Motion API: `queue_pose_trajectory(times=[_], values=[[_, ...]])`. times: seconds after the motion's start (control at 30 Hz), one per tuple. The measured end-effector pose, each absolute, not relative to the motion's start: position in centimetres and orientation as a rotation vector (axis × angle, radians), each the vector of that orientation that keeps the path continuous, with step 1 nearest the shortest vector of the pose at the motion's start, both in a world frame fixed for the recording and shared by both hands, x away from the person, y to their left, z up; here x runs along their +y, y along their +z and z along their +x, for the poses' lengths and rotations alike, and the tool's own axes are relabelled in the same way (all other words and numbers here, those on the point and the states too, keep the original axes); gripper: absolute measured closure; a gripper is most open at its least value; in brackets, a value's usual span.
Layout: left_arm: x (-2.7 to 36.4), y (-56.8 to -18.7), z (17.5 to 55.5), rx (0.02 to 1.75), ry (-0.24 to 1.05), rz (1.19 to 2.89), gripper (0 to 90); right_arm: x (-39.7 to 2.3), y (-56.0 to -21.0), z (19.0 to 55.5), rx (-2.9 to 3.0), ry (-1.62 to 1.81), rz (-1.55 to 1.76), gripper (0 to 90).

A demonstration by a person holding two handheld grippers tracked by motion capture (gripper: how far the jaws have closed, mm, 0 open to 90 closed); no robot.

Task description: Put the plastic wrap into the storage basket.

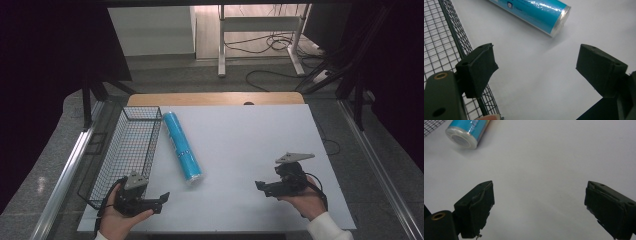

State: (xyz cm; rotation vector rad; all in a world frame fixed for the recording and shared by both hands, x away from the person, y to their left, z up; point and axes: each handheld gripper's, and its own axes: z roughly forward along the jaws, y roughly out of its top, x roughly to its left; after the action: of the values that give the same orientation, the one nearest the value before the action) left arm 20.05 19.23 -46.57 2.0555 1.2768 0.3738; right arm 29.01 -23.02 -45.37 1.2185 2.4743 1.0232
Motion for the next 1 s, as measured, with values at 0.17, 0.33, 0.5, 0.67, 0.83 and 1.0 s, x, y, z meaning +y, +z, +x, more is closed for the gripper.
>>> queue_pose_trajectory(times=[0.17,0.33,0.5,0.67,0.83,1.0], values=[[19.1,-46.5,20.1,1.274,0.378,2.060,15.6,-22.1,-45.1,29.7,2.483,1.028,1.222,12.3],[19.0,-46.6,20.2,1.269,0.376,2.064,15.6,-19.7,-44.7,30.8,2.513,1.022,1.217,15.8],[19.0,-46.6,20.1,1.267,0.372,2.068,15.4,-16.7,-44.3,32.3,2.546,1.034,1.231,17.7],[19.3,-46.6,19.9,1.269,0.375,2.061,15.4,-12.8,-43.6,33.7,2.583,1.025,1.220,18.3],[19.3,-46.6,19.8,1.266,0.377,2.065,15.5,-10.6,-43.8,34.6,2.621,1.010,1.213,18.4],[19.3,-46.7,19.7,1.265,0.379,2.068,15.5,-7.9,-44.6,35.9,2.645,1.007,1.247,18.7]])
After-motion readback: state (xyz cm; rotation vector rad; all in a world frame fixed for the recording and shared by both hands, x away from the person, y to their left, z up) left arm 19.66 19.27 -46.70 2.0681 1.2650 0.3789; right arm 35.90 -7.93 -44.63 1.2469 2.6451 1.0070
